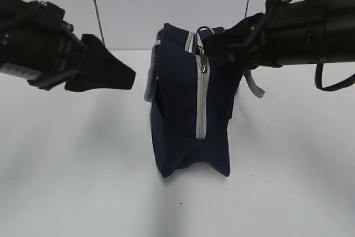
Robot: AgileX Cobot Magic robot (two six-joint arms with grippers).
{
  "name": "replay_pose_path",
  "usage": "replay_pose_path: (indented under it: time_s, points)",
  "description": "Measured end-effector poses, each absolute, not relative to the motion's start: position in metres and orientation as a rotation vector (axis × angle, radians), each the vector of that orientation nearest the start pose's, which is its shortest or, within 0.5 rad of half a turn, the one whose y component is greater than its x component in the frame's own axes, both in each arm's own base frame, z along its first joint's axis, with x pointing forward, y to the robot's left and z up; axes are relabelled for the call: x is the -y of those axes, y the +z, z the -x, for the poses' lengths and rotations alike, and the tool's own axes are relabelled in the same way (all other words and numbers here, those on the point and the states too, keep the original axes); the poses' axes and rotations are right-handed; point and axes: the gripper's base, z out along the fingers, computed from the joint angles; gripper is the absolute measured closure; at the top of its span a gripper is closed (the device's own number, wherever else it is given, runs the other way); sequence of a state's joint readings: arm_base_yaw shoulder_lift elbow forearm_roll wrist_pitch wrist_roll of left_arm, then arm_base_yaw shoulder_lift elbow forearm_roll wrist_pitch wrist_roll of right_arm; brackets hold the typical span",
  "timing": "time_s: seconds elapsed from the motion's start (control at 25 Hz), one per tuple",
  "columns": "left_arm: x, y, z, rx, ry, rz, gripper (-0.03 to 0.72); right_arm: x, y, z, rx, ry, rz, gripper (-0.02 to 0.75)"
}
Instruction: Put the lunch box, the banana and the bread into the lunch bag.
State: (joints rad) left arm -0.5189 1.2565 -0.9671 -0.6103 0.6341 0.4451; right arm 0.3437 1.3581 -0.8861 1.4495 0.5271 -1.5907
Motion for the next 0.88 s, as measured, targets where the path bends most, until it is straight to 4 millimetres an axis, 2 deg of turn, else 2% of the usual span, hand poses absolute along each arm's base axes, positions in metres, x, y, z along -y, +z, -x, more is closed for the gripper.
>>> replay_pose_path:
  time_s: [0.12, 0.28, 0.48, 0.88]
  points:
    - [0.165, 0.311, -0.223, -2.238, -0.753, -0.632, 0.325, -0.14, 0.299, -0.258, -1.847, 0.643, 0.807, 0.754]
    - [0.175, 0.293, -0.239, -2.273, -0.812, -0.55, 0.282, -0.14, 0.299, -0.258, -1.848, 0.643, 0.802, 0.754]
    - [0.185, 0.273, -0.252, -2.292, -0.841, -0.561, 0.239, -0.14, 0.299, -0.258, -1.848, 0.644, 0.802, 0.754]
    - [0.192, 0.266, -0.259, -2.24, -0.869, -0.6, 0.233, -0.14, 0.299, -0.258, -1.849, 0.646, 0.798, 0.754]
